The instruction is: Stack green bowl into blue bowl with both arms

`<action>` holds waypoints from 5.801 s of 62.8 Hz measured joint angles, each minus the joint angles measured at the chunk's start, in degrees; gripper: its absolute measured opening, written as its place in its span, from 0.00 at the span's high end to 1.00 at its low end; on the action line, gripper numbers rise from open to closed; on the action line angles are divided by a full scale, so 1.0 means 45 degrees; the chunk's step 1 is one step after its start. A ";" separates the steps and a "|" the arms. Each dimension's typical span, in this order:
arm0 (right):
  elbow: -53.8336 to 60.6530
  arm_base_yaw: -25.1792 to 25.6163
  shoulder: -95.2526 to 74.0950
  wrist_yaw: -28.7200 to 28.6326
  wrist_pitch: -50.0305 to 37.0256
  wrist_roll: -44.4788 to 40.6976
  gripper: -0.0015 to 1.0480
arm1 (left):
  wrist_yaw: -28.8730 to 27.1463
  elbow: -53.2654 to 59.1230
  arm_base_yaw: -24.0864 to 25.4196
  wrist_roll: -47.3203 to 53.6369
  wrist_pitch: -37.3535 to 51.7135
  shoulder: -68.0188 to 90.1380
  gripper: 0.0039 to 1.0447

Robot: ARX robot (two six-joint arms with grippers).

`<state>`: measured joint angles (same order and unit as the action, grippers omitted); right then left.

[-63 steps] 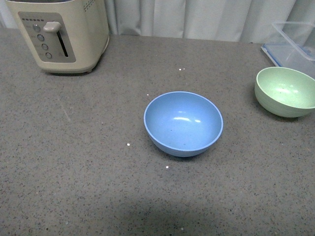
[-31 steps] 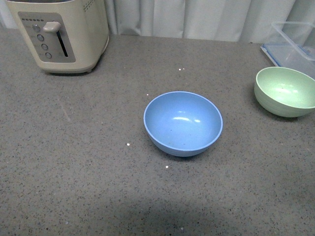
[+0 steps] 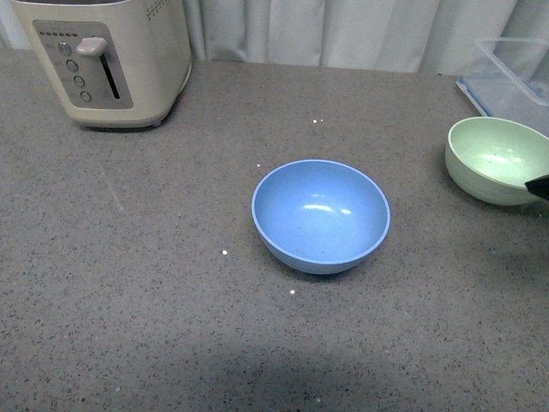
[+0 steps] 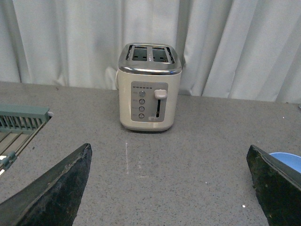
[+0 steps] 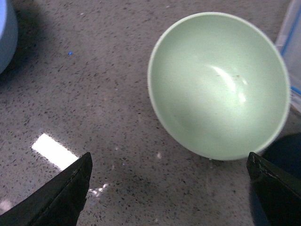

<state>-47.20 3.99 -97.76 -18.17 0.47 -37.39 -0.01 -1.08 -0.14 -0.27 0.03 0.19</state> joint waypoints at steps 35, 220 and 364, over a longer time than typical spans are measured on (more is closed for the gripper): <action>-0.3755 -0.0826 -0.3939 0.0015 0.1812 -0.1865 0.09 | 0.0005 0.0000 0.0000 0.0000 0.0000 0.0000 0.06; -0.2021 -0.7125 -0.1171 0.0466 0.2735 -0.3007 0.53 | 0.0000 0.0000 0.0000 0.0000 0.0000 0.0000 0.06; 1.0418 -0.0918 2.1668 0.4031 -0.0087 0.8310 0.39 | 0.0005 0.0000 0.0000 0.0005 0.0000 -0.0005 0.06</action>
<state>-0.32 -0.14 -0.25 -0.03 0.08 0.01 0.01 -1.08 -0.14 -0.25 0.03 0.16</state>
